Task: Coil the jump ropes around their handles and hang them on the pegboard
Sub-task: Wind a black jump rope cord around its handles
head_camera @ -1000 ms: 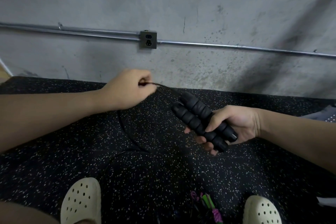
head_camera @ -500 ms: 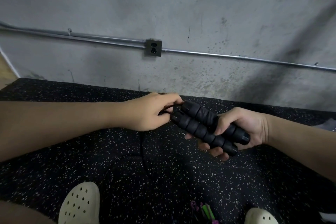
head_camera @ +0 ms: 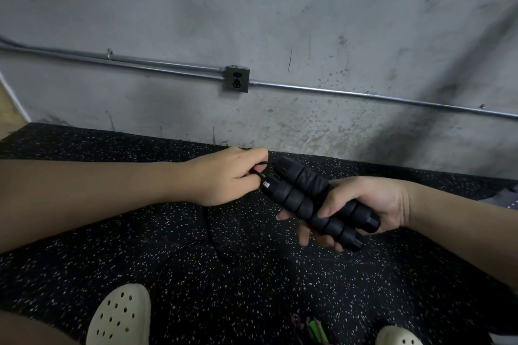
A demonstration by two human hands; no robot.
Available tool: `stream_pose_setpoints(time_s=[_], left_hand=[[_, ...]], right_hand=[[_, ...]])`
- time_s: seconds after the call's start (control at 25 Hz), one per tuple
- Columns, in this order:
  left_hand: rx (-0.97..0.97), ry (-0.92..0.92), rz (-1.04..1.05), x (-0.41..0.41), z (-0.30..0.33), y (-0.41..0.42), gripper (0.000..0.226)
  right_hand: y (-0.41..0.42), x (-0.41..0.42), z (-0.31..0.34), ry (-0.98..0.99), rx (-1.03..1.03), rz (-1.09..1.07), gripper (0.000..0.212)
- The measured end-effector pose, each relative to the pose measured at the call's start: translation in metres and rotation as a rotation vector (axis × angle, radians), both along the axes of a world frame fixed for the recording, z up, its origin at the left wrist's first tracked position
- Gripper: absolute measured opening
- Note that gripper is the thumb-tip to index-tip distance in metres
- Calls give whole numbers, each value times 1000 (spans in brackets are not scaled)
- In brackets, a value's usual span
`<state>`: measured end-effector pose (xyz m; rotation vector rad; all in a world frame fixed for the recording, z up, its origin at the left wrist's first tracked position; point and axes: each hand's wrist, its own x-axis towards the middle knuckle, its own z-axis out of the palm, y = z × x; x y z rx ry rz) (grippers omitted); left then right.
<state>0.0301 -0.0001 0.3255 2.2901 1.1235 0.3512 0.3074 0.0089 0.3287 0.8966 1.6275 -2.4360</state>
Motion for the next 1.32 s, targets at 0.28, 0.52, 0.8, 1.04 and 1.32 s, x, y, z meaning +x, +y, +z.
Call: stream_pose_setpoints(time_s=[0.28,0.52,0.8,1.04,1.32], left_hand=[[97,62,53,-9,-1,-1,18],[78,-118,108,-11,-6,5,16],[-251,-888,297,-10,4,36,36],[-333,-794,410,26,24,20,57],[-64,-253,304,31,18,5,51]], right_hand=[[-17,-11,-13,35,-110,-25,52],[-17,-18,1,-45,-13,-99,17],[-8,-32,45,256,176,-372,15],[-3,-56,57,338,367,-537,24],[-5,-67,45,342,88,-398,47]])
